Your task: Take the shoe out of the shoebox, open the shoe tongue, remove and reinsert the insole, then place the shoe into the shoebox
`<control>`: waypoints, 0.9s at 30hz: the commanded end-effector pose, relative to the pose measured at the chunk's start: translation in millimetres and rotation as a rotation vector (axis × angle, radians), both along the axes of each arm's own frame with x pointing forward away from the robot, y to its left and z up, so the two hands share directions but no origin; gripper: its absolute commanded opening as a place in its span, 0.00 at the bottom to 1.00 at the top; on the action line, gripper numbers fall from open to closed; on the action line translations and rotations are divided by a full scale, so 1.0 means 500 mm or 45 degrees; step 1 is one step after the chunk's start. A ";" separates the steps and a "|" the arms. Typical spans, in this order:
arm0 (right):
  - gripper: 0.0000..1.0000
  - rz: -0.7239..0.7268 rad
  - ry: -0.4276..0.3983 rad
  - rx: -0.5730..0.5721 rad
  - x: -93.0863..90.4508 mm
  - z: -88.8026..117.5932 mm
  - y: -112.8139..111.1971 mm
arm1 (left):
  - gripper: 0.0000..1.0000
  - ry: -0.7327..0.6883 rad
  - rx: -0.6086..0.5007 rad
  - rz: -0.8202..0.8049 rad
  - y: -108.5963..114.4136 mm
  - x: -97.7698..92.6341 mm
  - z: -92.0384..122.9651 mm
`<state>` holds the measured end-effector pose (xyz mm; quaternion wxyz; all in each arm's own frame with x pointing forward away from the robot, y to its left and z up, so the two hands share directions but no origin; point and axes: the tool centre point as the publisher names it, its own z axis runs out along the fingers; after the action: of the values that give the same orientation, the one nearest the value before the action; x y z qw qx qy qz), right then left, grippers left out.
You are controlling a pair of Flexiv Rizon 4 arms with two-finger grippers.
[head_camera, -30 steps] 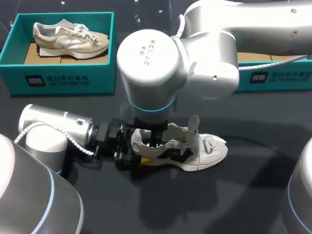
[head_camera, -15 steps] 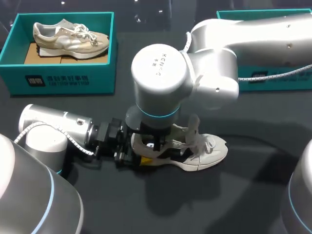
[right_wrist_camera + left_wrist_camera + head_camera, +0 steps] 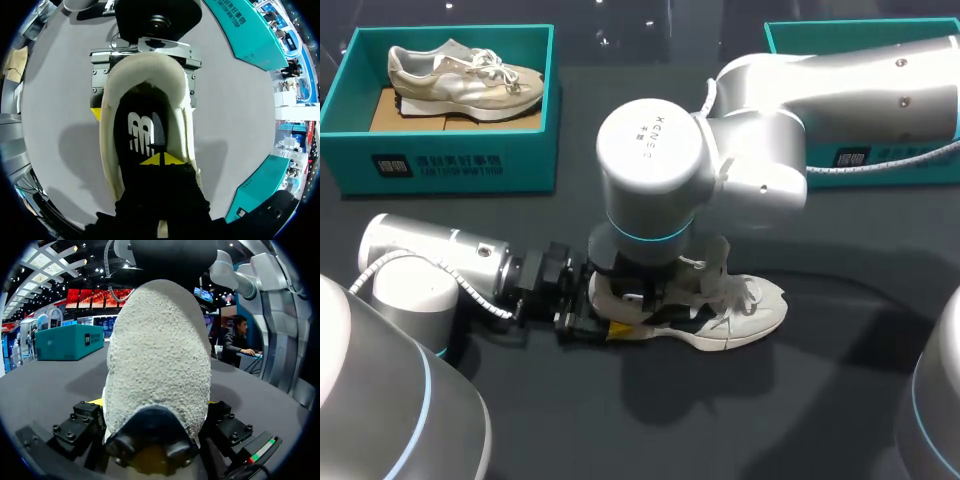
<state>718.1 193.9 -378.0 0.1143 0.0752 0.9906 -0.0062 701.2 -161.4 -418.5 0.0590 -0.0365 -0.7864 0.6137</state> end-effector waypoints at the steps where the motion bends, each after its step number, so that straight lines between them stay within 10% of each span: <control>1: 0.00 -0.027 -0.010 0.009 -0.007 -0.004 -0.026 | 0.00 -0.001 0.000 0.001 -0.002 0.001 -0.005; 13: 0.00 -0.103 -0.019 0.004 -0.014 -0.003 -0.087 | 0.00 -0.001 0.000 0.001 -0.002 0.001 -0.005; 27: 0.23 -0.026 0.017 0.024 0.008 -0.023 -0.067 | 0.00 -0.001 0.000 0.001 -0.002 0.001 -0.005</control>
<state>717.4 157.0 -382.0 0.1141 0.0894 0.9894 0.0000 701.3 -161.4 -418.5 0.0590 -0.0364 -0.7865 0.6137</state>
